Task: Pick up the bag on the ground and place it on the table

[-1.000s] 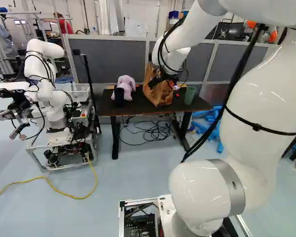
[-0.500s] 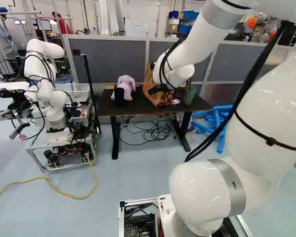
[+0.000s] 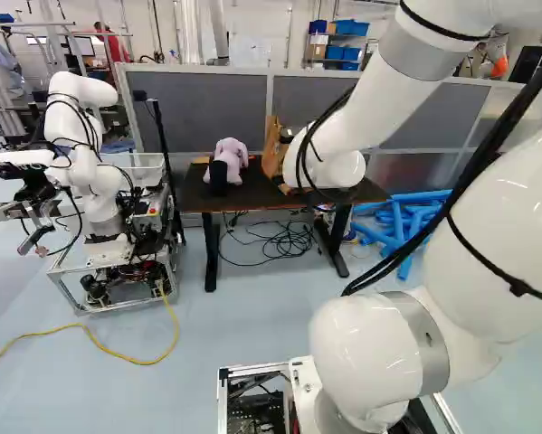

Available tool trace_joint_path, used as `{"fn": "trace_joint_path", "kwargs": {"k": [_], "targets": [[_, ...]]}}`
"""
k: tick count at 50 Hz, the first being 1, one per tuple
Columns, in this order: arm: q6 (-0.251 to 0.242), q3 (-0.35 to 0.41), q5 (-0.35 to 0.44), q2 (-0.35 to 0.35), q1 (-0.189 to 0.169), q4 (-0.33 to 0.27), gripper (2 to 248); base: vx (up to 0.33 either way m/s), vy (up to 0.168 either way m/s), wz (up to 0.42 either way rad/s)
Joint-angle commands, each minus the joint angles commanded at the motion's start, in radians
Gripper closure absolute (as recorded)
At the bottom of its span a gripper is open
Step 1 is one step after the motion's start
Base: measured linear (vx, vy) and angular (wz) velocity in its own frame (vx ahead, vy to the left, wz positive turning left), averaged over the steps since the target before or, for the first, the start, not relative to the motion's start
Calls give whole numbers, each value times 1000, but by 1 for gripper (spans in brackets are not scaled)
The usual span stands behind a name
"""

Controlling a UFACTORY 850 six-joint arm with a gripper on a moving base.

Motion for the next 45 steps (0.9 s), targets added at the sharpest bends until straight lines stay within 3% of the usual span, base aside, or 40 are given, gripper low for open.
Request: {"fn": "trace_joint_path", "kwargs": {"k": [22, 45], "targets": [[35, 139, 175, 55, 3, 0, 3, 0, 0, 0], [60, 238, 301, 95, 6, 0, 3, 0, 0, 0]]}}
